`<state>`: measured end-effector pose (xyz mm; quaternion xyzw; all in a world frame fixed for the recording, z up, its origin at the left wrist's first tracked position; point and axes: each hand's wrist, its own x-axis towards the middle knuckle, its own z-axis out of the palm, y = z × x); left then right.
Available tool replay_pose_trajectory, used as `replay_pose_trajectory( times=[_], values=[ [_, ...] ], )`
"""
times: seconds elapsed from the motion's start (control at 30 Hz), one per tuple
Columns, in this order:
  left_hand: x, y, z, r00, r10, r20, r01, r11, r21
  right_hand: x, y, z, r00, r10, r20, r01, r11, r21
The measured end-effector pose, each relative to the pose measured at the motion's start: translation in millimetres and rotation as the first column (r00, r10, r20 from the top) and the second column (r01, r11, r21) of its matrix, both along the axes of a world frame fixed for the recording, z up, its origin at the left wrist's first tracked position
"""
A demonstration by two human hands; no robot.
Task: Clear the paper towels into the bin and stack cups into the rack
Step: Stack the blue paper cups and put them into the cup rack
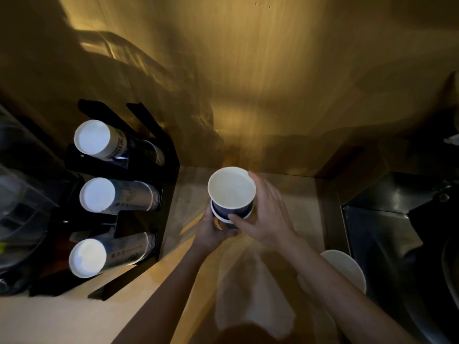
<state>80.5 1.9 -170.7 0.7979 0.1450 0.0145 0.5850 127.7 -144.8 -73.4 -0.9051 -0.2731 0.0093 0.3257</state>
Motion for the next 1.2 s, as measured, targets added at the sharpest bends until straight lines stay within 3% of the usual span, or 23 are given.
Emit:
replay_pose_trajectory(
  times=[0.1,0.2,0.3,0.6,0.7,0.77,0.83,0.9,1.0,1.07,1.13,1.2],
  values=[
    [-3.8,-0.8,-4.8,0.999,0.017,-0.029,-0.017,1.0,-0.018,-6.6,-2.7,-17.0,1.0,0.01,0.016,-0.009,0.998,-0.07],
    [-3.6,-2.6,-1.0,0.999,0.014,-0.031,-0.014,1.0,-0.009,-13.8,-2.7,-24.2,0.996,-0.002,-0.093,0.002,1.0,0.0],
    [-1.9,-2.3,0.0,0.998,0.019,-0.055,-0.019,1.0,0.011,-18.6,0.3,-28.7,0.984,-0.051,-0.168,0.063,0.996,0.068],
    [0.8,-1.1,20.2,0.98,-0.024,-0.197,0.046,0.993,0.108,5.0,4.3,-9.1,0.921,-0.229,-0.316,0.265,0.961,0.076],
    [-1.5,3.0,41.9,0.978,-0.051,-0.204,0.084,0.985,0.154,20.7,4.2,4.2,0.75,-0.261,-0.608,0.349,0.937,0.029],
    [-3.6,11.0,61.6,0.991,-0.075,-0.114,0.102,0.961,0.255,22.1,4.4,15.8,0.491,-0.218,-0.844,0.365,0.931,-0.028],
    [-3.9,24.7,81.5,0.989,-0.147,0.023,0.119,0.871,0.478,18.7,5.0,27.9,0.291,-0.088,-0.953,0.347,0.938,0.019],
    [-4.5,39.2,106.0,0.97,-0.226,0.087,0.099,0.699,0.708,13.6,8.0,38.0,0.222,0.088,-0.971,0.32,0.934,0.158],
    [-9.9,56.8,152.4,0.936,-0.3,0.186,-0.016,0.491,0.871,2.8,21.3,55.6,0.219,0.343,-0.914,0.226,0.893,0.389],
    [-15.5,69.3,177.5,0.883,-0.38,0.275,-0.097,0.426,0.899,-7.2,33.6,68.6,0.303,0.417,-0.857,0.137,0.871,0.472],
    [-24.3,81.4,195.6,0.841,-0.406,0.359,-0.179,0.416,0.891,-16.9,47.5,79.9,0.388,0.479,-0.787,0.106,0.825,0.555],
    [-32.0,89.3,208.4,0.819,-0.338,0.463,-0.273,0.48,0.834,-22.4,57.9,83.9,0.444,0.531,-0.722,0.107,0.768,0.631]
  ],
)
